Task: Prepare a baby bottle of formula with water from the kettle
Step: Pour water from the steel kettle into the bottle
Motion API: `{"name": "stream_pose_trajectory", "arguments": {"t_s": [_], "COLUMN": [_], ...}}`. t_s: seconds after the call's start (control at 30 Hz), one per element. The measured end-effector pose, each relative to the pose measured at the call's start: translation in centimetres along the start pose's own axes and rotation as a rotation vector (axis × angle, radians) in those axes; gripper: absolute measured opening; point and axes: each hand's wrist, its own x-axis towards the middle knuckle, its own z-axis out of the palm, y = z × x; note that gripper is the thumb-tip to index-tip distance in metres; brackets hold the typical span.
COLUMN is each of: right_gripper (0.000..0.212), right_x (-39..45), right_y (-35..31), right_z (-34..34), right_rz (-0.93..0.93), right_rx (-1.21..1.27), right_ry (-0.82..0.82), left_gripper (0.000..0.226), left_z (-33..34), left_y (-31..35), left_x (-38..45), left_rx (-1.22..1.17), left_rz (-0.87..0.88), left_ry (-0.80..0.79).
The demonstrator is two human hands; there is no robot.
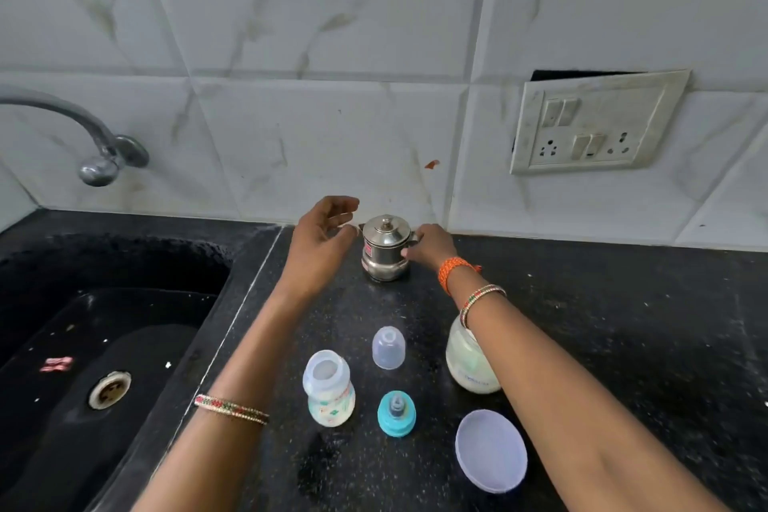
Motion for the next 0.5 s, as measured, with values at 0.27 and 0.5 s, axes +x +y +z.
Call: {"name": "stream_pose_trajectory", "arguments": {"t_s": [0.27, 0.5], "right_gripper": [0.023, 0.011], "right_x": [-0.5, -3.8], "right_y": [0.8, 0.3], "right_z": [1.5, -0.9], "right_rz": [0.081, -0.098], "right_rx": [0.409, 0.426], "right_ry": [0.238, 0.382], "left_gripper": [0.030, 0.033], "left_z": [-1.1, -3.0], "left_y": [-2.2, -1.6], "left_x": [-0.5, -3.1], "left_rx": [-0.011, -0.025], "left_rz": [-0.040, -0.018], "left_ry": [0.037, 0.076]}}
